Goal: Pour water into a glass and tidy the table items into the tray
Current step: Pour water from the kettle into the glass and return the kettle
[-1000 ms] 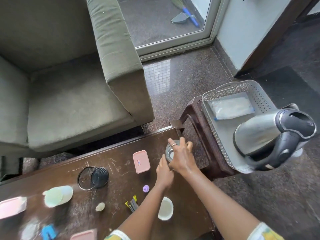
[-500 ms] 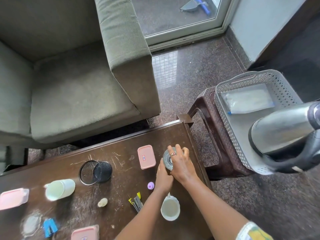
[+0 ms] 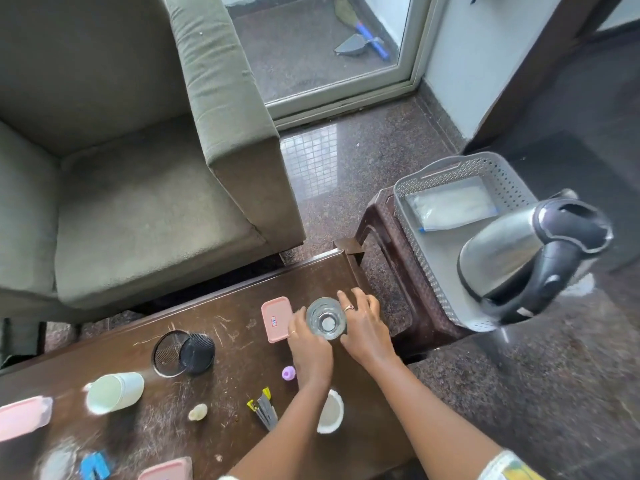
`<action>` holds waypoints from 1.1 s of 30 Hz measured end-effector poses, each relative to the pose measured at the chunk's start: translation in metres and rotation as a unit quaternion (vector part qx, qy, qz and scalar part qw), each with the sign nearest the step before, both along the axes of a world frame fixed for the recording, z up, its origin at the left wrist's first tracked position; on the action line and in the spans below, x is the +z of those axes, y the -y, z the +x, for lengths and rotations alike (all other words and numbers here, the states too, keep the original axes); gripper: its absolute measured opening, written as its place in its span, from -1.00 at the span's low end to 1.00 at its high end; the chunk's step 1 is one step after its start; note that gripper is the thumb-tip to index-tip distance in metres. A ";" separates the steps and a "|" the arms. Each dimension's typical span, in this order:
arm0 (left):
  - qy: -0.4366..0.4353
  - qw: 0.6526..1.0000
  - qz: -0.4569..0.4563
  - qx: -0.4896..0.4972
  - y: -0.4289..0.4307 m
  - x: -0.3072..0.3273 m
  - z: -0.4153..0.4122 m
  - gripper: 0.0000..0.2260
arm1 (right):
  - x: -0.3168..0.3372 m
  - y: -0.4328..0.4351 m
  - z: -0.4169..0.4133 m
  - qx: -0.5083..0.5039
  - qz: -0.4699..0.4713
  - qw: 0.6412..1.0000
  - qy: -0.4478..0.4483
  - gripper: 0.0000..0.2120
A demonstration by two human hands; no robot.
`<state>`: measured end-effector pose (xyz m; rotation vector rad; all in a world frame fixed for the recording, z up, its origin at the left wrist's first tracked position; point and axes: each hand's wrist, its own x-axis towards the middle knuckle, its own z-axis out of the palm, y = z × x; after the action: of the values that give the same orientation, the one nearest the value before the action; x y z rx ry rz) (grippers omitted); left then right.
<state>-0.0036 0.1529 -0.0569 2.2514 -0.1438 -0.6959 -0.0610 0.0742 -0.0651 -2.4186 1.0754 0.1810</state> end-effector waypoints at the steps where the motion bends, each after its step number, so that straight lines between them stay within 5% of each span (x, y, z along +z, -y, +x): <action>1: 0.021 1.000 -0.014 -0.010 0.007 0.007 -0.004 -0.50 | 0.012 0.003 -0.008 -0.017 -0.046 0.998 0.038 -0.37; 3: 0.055 0.995 -0.047 -0.063 0.028 0.024 -0.015 -0.49 | 0.031 0.012 -0.024 -0.084 -0.179 0.973 0.122 -0.50; 6: 0.070 0.981 -0.094 -0.152 0.067 0.052 -0.039 -0.48 | 0.059 0.033 -0.049 -0.258 -0.310 0.887 0.223 -0.61; 9: 0.054 0.965 -0.129 -0.222 0.106 0.078 -0.065 -0.46 | 0.081 0.060 -0.075 -0.416 -0.344 0.796 0.274 -0.57; 12: 0.039 0.948 -0.134 -0.286 0.135 0.091 -0.084 -0.46 | 0.096 0.078 -0.092 -0.528 -0.295 0.751 0.267 -0.41; 16: 0.026 0.926 -0.104 -0.361 0.156 0.092 -0.099 -0.41 | 0.099 0.097 -0.101 -0.589 -0.131 0.755 0.257 -0.29; 20: 0.016 0.912 -0.080 -0.402 0.166 0.084 -0.102 -0.40 | 0.093 0.111 -0.106 -0.631 -0.010 0.726 0.273 -0.39; 26: 0.026 0.915 -0.063 -0.398 0.164 0.069 -0.094 -0.40 | 0.087 0.125 -0.113 -0.636 -0.005 0.717 0.285 -0.64; 33: 0.031 0.940 -0.033 -0.339 0.124 0.048 -0.057 -0.40 | 0.100 0.140 -0.128 -0.585 -0.054 0.763 0.269 -0.65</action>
<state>-0.0609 0.0285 -0.0089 2.1454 -0.9940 -0.9481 -0.1889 -0.0659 0.0346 -1.2755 2.0252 -0.9381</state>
